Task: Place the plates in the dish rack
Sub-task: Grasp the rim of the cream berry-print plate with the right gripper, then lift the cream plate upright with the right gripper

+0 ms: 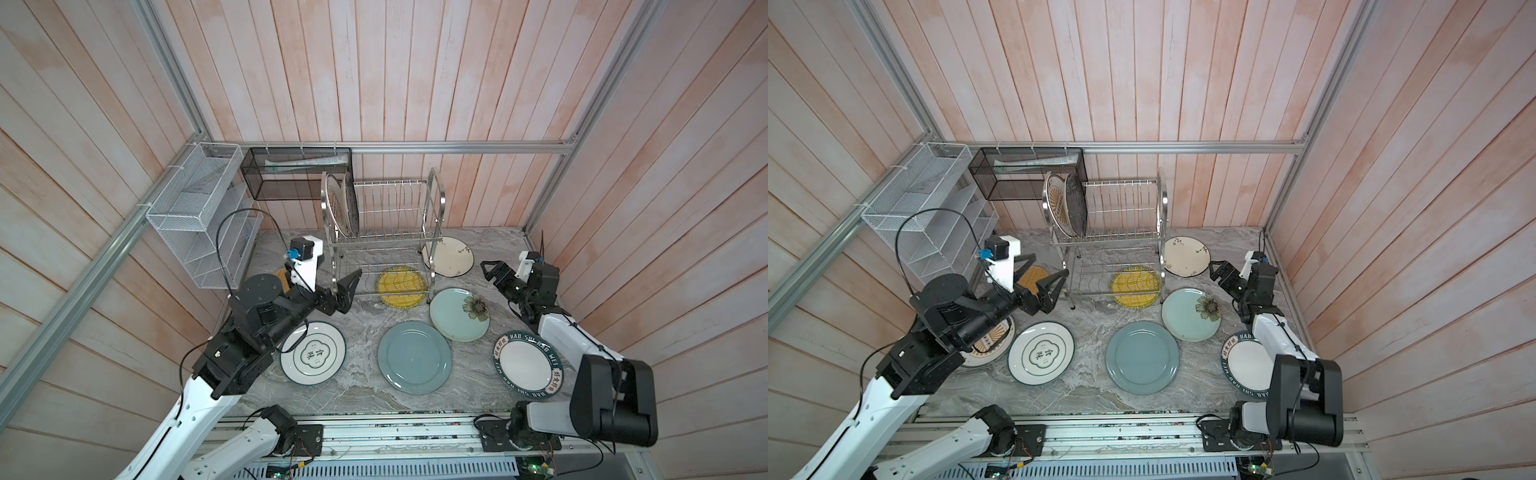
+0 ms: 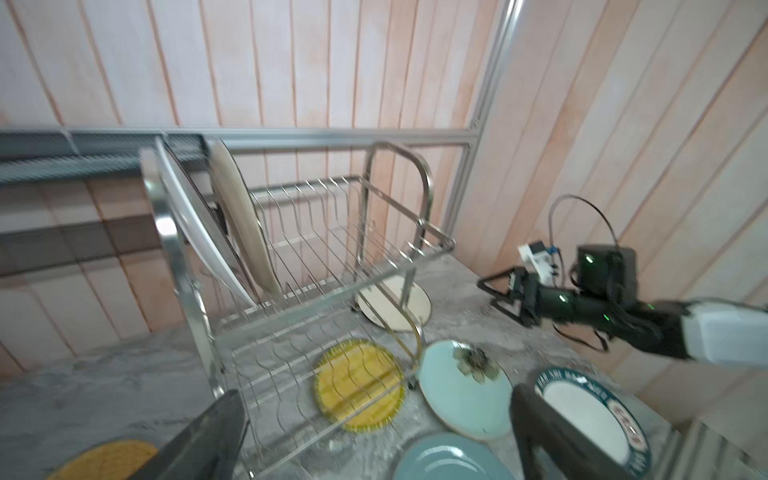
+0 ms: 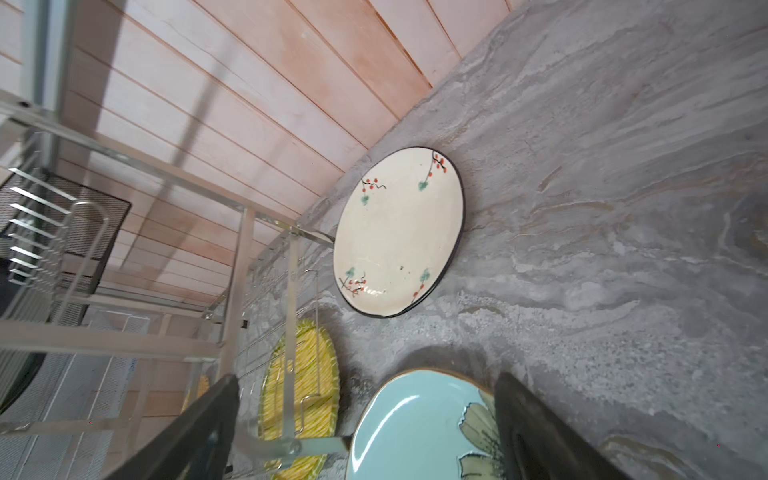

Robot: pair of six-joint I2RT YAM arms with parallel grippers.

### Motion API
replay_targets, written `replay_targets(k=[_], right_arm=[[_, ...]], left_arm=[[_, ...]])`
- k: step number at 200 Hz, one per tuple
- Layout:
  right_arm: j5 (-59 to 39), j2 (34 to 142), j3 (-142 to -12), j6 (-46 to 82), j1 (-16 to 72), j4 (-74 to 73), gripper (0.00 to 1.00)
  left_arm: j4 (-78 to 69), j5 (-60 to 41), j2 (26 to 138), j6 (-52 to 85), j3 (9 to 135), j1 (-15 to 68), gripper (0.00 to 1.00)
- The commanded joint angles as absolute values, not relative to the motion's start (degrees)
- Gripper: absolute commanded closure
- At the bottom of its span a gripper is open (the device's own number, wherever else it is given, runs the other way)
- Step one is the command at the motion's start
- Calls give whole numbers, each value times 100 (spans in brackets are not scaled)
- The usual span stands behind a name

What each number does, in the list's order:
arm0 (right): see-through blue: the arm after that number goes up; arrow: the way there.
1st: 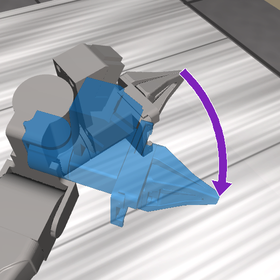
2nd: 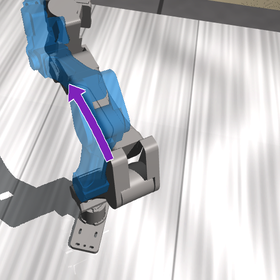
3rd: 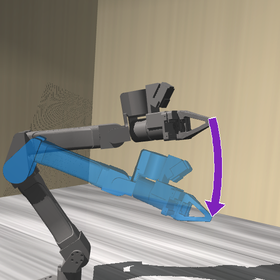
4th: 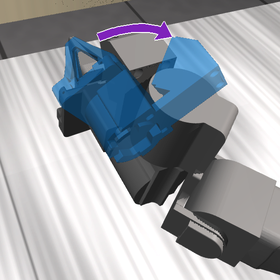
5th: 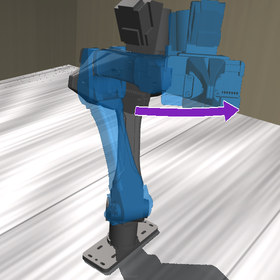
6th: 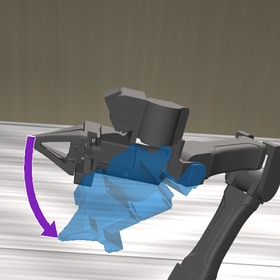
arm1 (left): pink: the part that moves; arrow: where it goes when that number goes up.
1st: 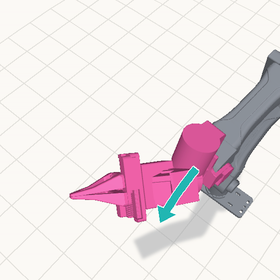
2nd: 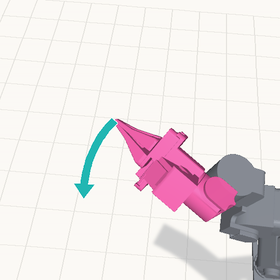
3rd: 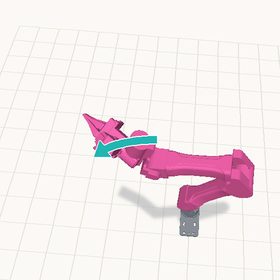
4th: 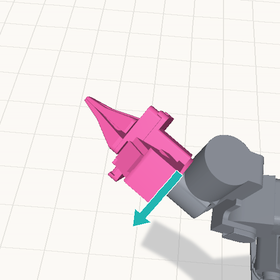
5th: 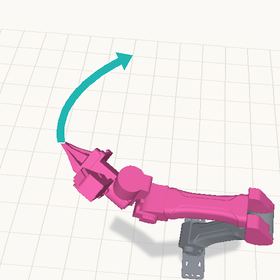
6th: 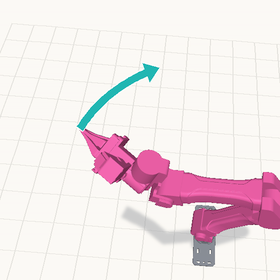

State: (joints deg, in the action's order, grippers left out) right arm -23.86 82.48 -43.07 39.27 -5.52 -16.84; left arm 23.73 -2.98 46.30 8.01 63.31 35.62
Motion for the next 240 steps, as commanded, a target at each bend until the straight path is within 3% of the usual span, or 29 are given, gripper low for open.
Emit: replay_targets(k=[1, 35, 91, 151, 208, 240], right_arm=[[-2422, 8907, -4743, 3568, -583, -1959, 6], [-2831, 10175, -5646, 3235, -699, -1745, 12], [-3354, 11993, -7726, 2664, -737, -421, 20], [-3744, 12957, -8829, 2442, -738, 236, 28], [-3982, 13360, -9057, 2459, -529, 369, 36], [-4042, 13524, -9117, 2675, -432, 352, 47]], left_arm=[[1384, -1544, 4309, 1469, 5329, 3536, 0], [280, -1993, 3938, 1719, 3894, 3541, 0], [-622, -2565, 4276, 1608, 3323, 3542, 0], [-620, -2584, 4294, 1649, 3272, 3542, 0], [-678, -2470, 4322, 1661, 3243, 3540, 0], [-678, -2470, 4316, 1677, 3237, 3535, 0]])
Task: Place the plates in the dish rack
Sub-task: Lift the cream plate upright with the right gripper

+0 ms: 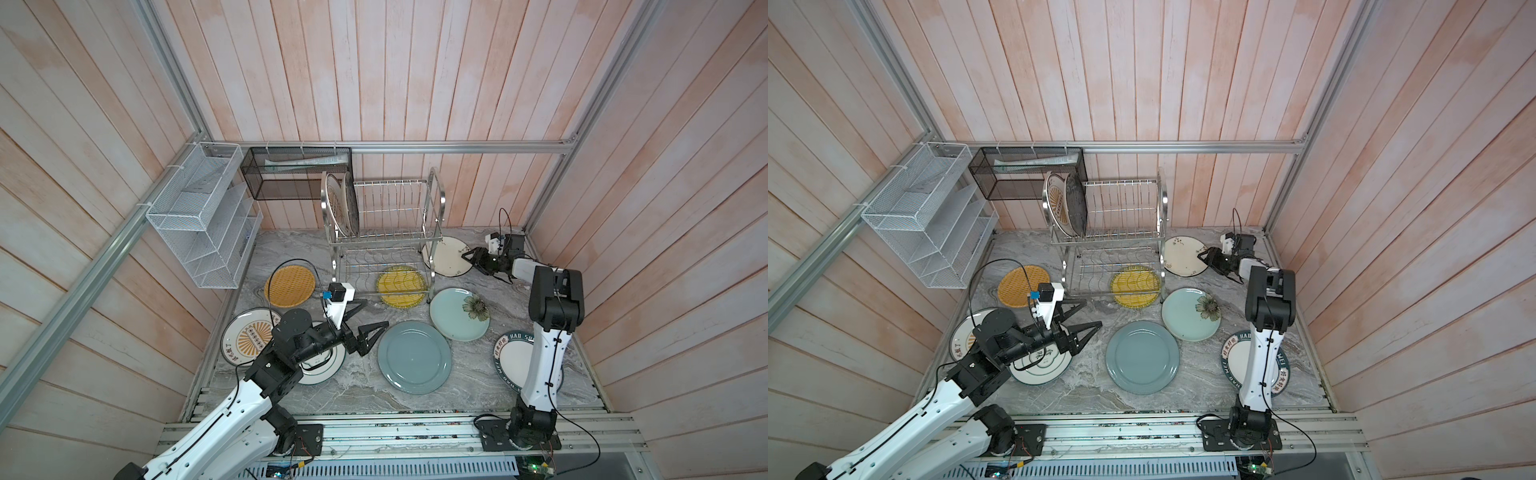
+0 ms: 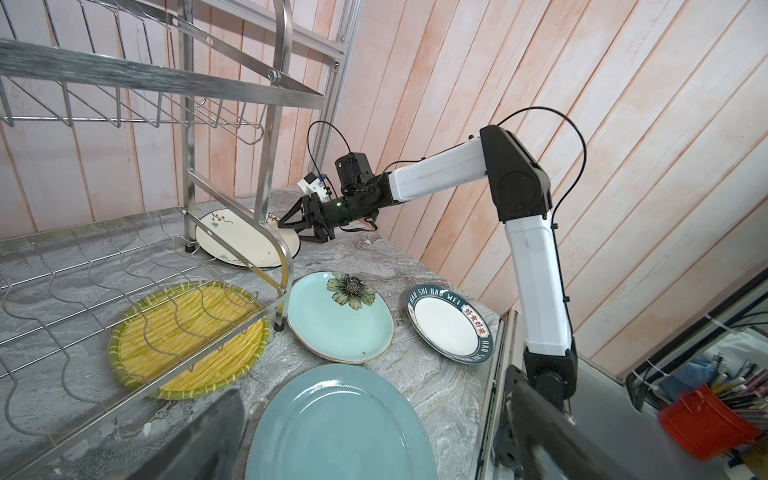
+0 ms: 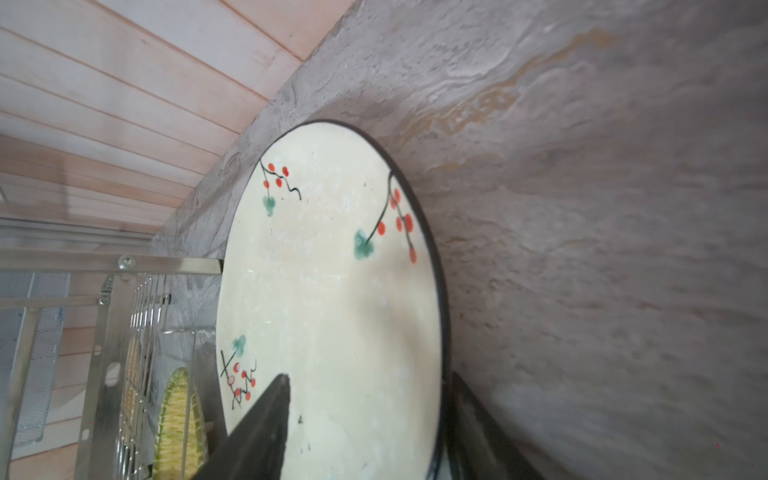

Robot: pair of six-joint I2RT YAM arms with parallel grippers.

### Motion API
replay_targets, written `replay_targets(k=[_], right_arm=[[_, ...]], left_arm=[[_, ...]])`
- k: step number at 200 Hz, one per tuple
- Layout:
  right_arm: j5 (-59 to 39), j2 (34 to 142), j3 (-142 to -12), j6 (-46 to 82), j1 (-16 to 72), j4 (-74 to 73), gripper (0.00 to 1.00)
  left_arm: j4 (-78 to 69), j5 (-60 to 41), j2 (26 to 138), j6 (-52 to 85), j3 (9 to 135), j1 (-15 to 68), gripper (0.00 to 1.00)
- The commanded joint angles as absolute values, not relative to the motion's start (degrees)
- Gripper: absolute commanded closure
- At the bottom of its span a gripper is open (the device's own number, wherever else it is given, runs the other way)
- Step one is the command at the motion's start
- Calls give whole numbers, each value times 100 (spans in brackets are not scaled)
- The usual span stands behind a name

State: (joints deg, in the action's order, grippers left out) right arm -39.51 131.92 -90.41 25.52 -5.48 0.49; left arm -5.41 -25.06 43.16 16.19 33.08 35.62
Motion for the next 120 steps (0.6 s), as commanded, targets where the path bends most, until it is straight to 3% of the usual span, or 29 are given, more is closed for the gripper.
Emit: replay_targets(k=[1, 25, 66, 85, 120], right_arm=[[-4038, 13530, -9116, 2687, -427, 343, 48], [-3982, 13537, -9047, 2971, -380, 158, 59], [-3868, 13412, -8703, 3515, -403, -462, 92], [-3721, 13177, -8381, 3675, -424, -812, 100], [-3510, 12652, -7765, 4028, -630, -1338, 100]], left_arm=[[-682, -2470, 4320, 1674, 3235, 3534, 0], [-661, -2424, 4285, 1655, 3245, 3537, 0], [-633, -2336, 4211, 1640, 3219, 3537, 0], [-636, -2252, 4211, 1647, 3223, 3541, 0], [-622, -2195, 4193, 1669, 3210, 3534, 0]])
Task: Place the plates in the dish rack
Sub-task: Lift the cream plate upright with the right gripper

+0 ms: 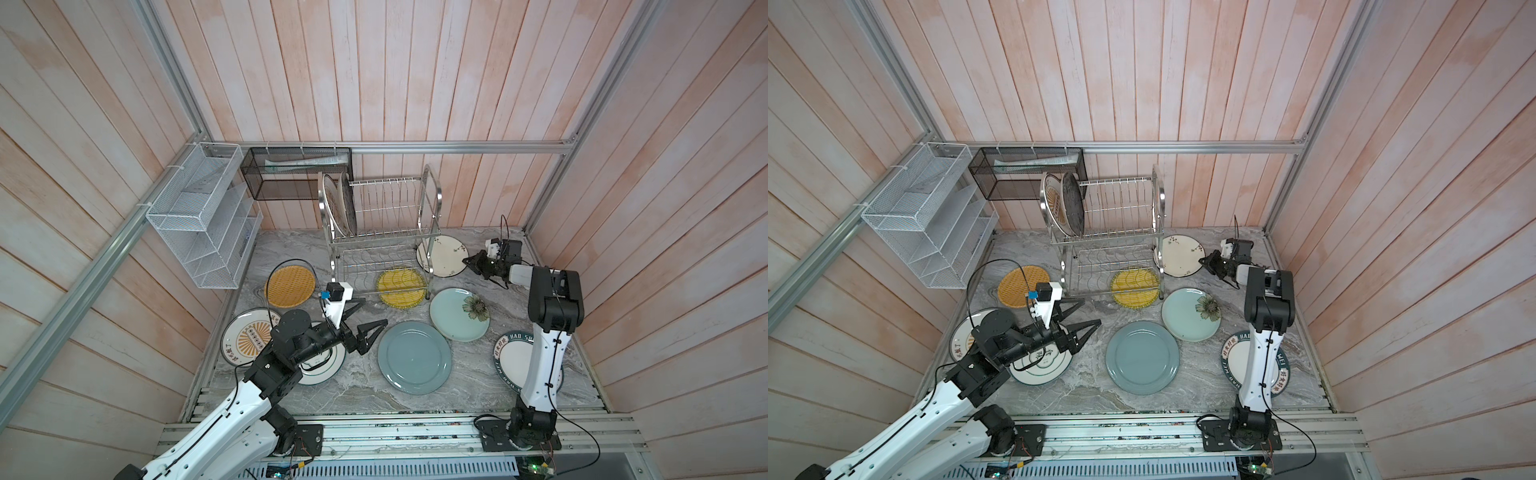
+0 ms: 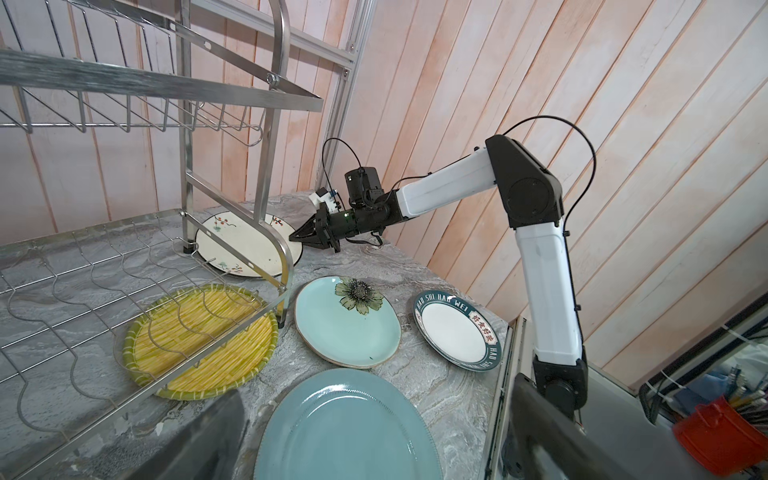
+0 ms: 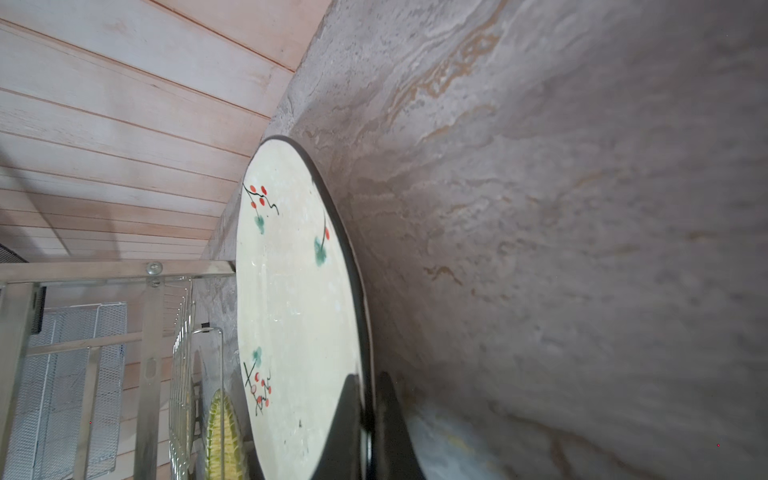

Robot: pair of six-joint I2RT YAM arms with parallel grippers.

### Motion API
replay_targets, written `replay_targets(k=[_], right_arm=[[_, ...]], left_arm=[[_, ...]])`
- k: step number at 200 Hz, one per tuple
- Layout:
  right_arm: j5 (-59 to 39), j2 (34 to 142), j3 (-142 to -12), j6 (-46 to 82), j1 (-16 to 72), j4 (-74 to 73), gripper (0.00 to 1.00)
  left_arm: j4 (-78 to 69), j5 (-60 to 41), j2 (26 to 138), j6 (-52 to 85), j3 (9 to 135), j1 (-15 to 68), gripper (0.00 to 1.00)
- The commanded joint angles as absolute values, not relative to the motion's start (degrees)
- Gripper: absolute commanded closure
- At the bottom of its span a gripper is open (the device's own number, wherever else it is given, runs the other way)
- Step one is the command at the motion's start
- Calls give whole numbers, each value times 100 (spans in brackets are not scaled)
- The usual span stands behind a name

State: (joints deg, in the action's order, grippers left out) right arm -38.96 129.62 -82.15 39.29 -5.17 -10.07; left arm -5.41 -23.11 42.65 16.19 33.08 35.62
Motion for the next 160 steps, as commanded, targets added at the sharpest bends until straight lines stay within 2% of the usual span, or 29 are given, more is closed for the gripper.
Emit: replay_targets(k=[1, 69, 113, 160], right_arm=[[-3508, 12641, -7745, 4044, -640, -1346, 100], [-3374, 11368, -6211, 4756, -1238, -2463, 100], [-3515, 10533, -5310, 5222, -1528, -3071, 100], [-3589, 9305, -4183, 5884, -1630, -3656, 100]], left_arm=[[-623, -2196, 4197, 1669, 3209, 3534, 0], [-672, -1818, 4028, 2072, 3081, 3543, 0], [-608, -1231, 4132, 2775, 3028, 3541, 0], [-1104, -1269, 4597, 3763, 2890, 3538, 0]])
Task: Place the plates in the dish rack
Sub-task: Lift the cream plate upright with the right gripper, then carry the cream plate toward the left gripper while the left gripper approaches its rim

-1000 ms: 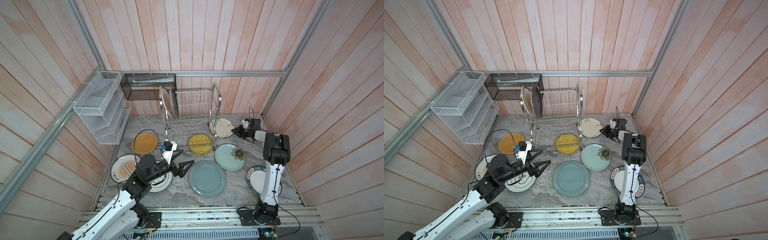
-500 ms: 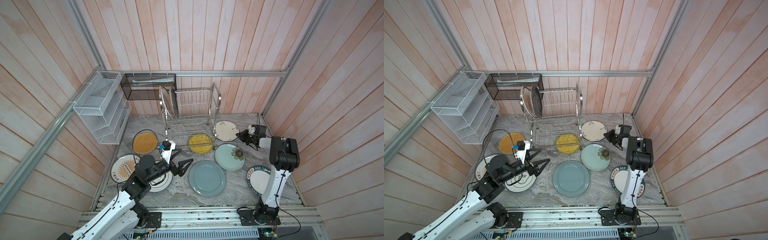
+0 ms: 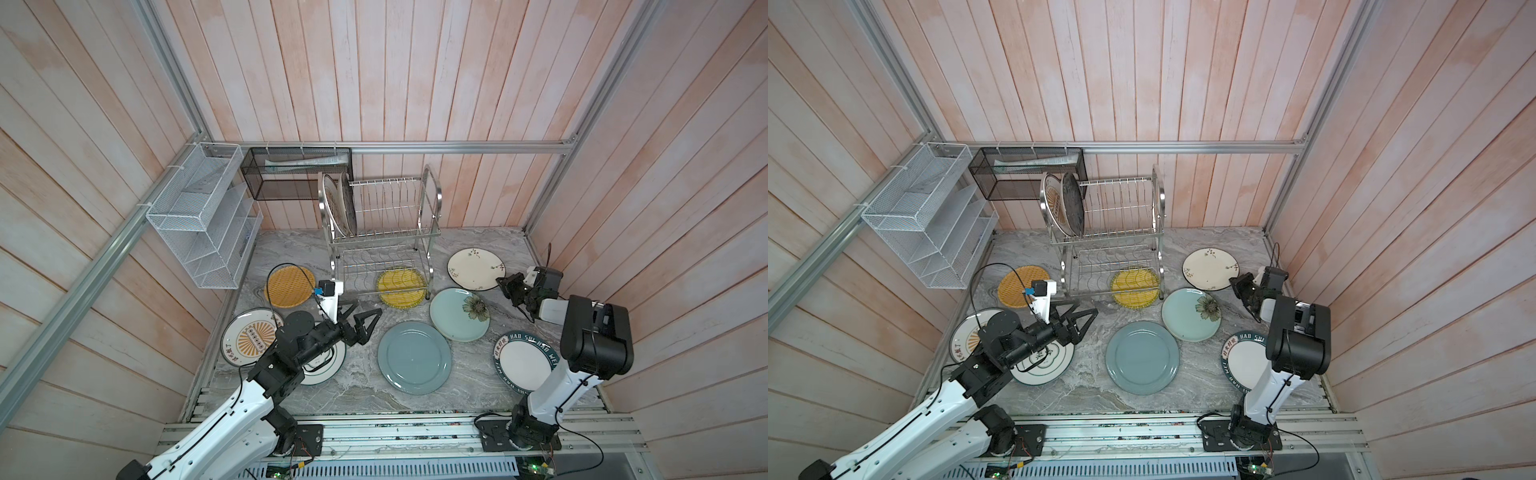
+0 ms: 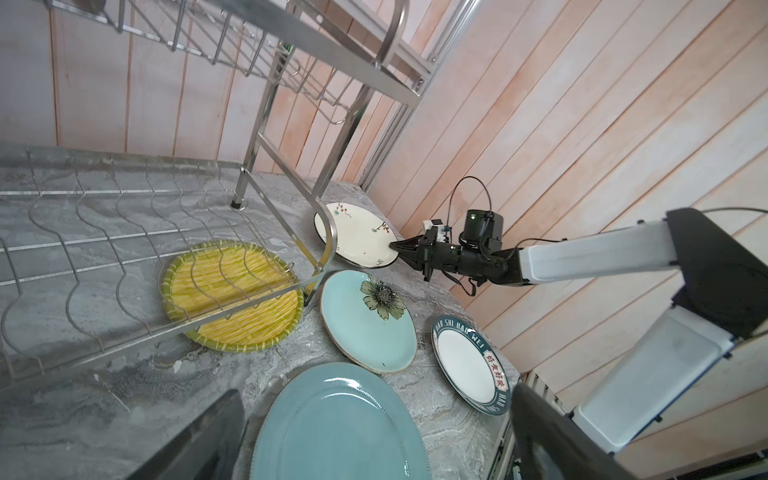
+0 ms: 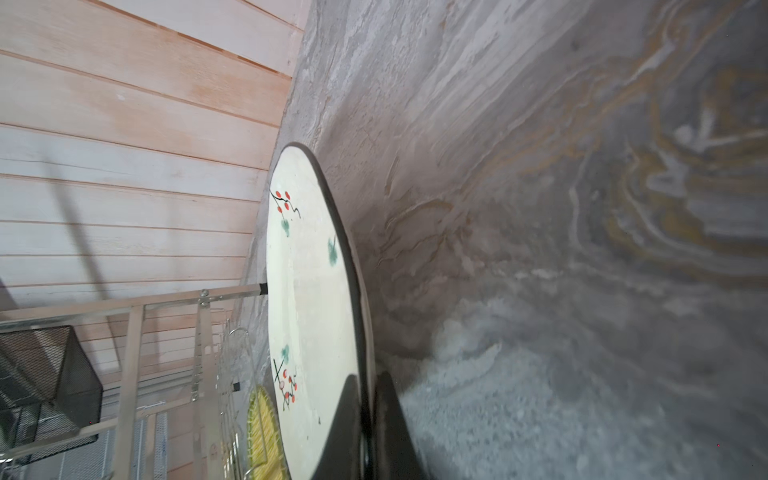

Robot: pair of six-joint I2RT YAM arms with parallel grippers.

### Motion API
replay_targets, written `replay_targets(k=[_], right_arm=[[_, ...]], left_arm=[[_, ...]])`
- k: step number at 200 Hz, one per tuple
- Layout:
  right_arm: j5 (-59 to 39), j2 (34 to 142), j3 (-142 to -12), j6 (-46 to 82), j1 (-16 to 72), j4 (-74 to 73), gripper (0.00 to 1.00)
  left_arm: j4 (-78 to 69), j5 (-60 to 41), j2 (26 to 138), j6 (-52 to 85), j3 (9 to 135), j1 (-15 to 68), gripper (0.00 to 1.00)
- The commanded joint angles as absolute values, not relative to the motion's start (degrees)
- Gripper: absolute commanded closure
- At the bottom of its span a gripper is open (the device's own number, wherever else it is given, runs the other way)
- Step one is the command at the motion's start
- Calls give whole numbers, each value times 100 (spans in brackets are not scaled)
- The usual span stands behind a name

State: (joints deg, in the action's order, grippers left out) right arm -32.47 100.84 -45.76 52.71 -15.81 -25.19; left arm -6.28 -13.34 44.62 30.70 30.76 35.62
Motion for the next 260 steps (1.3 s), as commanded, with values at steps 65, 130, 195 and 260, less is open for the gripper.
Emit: replay_targets(k=[65, 130, 195, 260], right_arm=[[-3667, 7019, -2727, 6293, -1648, -3155, 100], [-4214, 5171, -2102, 6394, -1437, -1975, 100], [-4568, 4616, -1960, 6451, -600, -1662, 100], [-4044, 4137, -1957, 6471, 54, -1464, 100]], left_arm=[[-1836, -921, 5625, 4408, 2883, 4254, 0], [-2912, -135, 7417, 5116, 3453, 5295, 3], [-3753, 304, 8563, 5837, 3892, 5726, 17], [-3234, 1433, 8663, 6476, 4248, 5931, 46]])
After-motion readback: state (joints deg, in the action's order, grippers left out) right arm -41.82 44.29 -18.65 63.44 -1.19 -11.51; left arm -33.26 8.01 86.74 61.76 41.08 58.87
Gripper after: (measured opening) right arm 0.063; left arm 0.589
